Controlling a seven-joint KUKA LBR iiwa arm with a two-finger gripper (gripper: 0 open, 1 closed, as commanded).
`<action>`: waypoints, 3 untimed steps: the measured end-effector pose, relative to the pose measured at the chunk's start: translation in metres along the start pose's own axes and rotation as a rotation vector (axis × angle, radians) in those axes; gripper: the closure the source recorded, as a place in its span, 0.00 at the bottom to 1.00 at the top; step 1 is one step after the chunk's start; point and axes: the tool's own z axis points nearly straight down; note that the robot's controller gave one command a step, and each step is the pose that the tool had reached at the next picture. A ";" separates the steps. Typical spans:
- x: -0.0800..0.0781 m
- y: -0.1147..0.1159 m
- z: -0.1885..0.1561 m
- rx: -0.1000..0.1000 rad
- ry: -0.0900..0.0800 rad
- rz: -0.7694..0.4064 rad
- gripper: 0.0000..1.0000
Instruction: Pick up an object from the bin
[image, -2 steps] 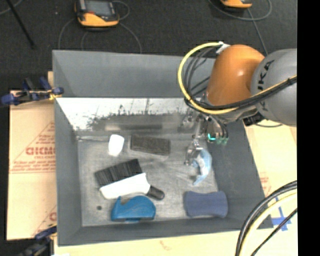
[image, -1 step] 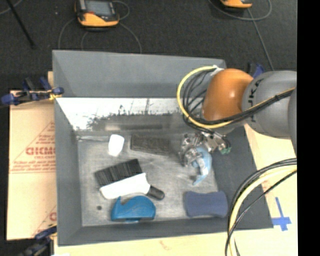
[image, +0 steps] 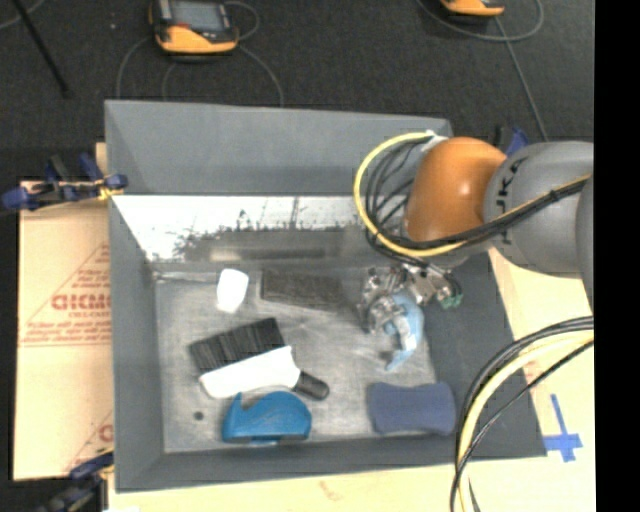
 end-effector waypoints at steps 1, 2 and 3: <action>0.000 0.015 -0.037 -0.003 0.010 -0.006 1.00; -0.021 0.037 -0.073 0.002 -0.002 0.000 1.00; 0.003 0.051 -0.067 -0.002 0.004 -0.015 0.00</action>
Offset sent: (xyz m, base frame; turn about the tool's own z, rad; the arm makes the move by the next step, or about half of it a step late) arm 0.0062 0.0527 0.0752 0.0019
